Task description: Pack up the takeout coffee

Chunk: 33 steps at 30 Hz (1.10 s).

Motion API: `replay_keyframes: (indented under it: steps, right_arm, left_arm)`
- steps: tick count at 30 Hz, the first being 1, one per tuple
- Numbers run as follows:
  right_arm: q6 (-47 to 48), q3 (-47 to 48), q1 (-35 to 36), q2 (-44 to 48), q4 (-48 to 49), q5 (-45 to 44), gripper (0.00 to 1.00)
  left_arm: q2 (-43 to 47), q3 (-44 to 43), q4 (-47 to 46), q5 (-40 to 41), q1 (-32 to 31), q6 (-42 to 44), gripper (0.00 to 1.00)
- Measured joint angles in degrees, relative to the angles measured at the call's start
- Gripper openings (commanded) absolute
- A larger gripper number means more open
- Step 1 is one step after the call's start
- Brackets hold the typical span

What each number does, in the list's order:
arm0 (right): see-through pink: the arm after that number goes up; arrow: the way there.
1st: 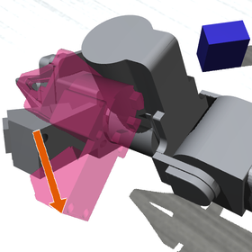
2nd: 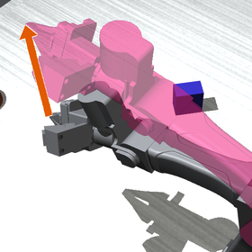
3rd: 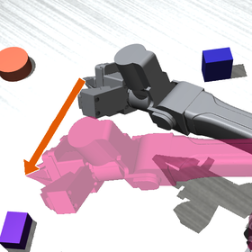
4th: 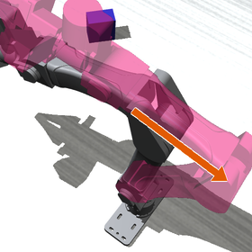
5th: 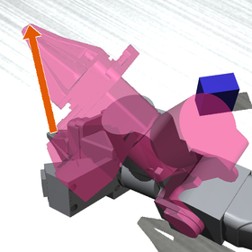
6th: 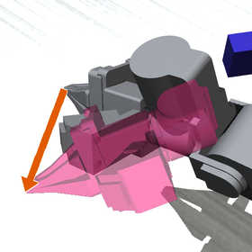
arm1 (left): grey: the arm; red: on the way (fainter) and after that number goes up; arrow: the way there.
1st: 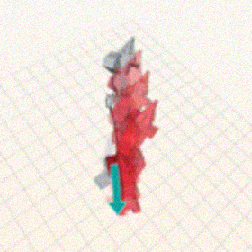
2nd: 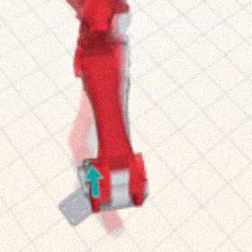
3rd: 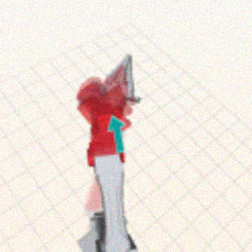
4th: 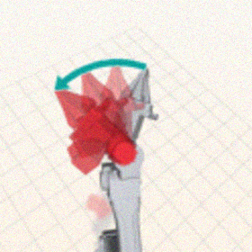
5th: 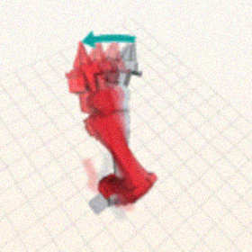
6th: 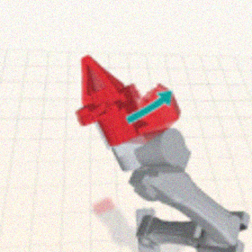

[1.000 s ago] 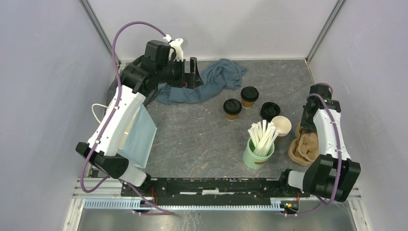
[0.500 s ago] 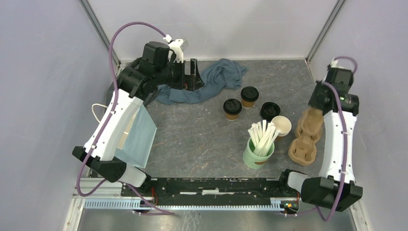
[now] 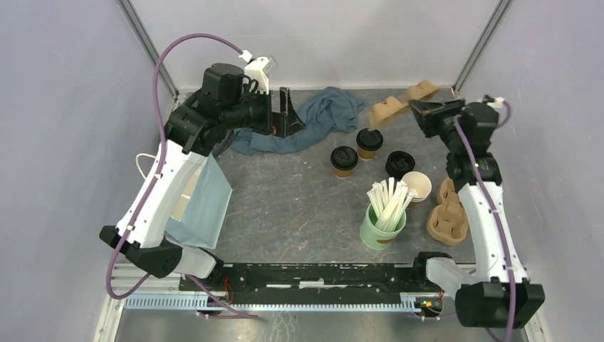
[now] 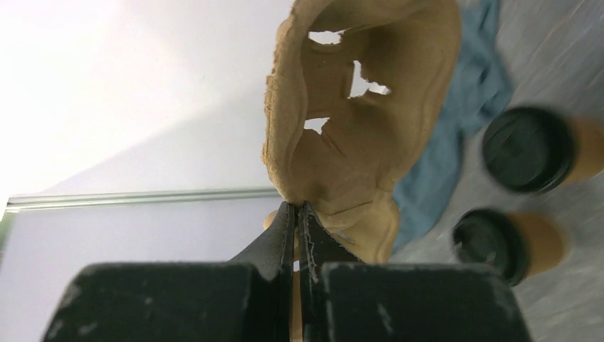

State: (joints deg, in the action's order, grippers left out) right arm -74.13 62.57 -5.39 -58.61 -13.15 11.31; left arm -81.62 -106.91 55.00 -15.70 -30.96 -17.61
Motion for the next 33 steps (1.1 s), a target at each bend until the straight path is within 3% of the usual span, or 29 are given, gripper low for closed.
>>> replay_keyframes:
  steps: [4,10,12,19,21,27,33]
  right_arm:
    - [-11.74,1.64,8.85,-3.76,-2.23,-1.55,0.00]
    - [-19.43,9.14,15.41,-8.24,-9.35,-1.25,0.00]
    - [-20.04,12.13,16.48,-9.88,-11.32,-1.20,0.00]
    - [-20.13,15.32,18.73,-12.26,-12.33,-0.79,0.00]
    - [-20.15,15.32,18.93,-12.55,-12.37,-0.46,0.00]
    - [-20.15,15.56,19.17,-13.68,-12.28,1.46,0.00]
    - [-20.17,16.17,19.28,-14.99,-11.58,3.54,0.00]
  left_arm:
    - [4.20,9.14,-10.01,-5.25,-0.35,-2.60,0.93]
    - [19.61,40.26,-40.50,-6.80,-3.06,-4.22,0.79]
    - [22.95,45.94,-47.19,-6.88,-3.41,-4.07,0.75]
    - [21.42,50.23,-68.17,-7.39,-5.68,1.57,0.67]
    - [21.35,53.77,-75.23,-7.48,-6.80,4.92,0.61]
    - [19.12,56.48,-84.41,-9.88,-10.34,12.09,0.54]
    - [16.57,56.54,-88.87,-9.25,-12.85,18.08,0.54]
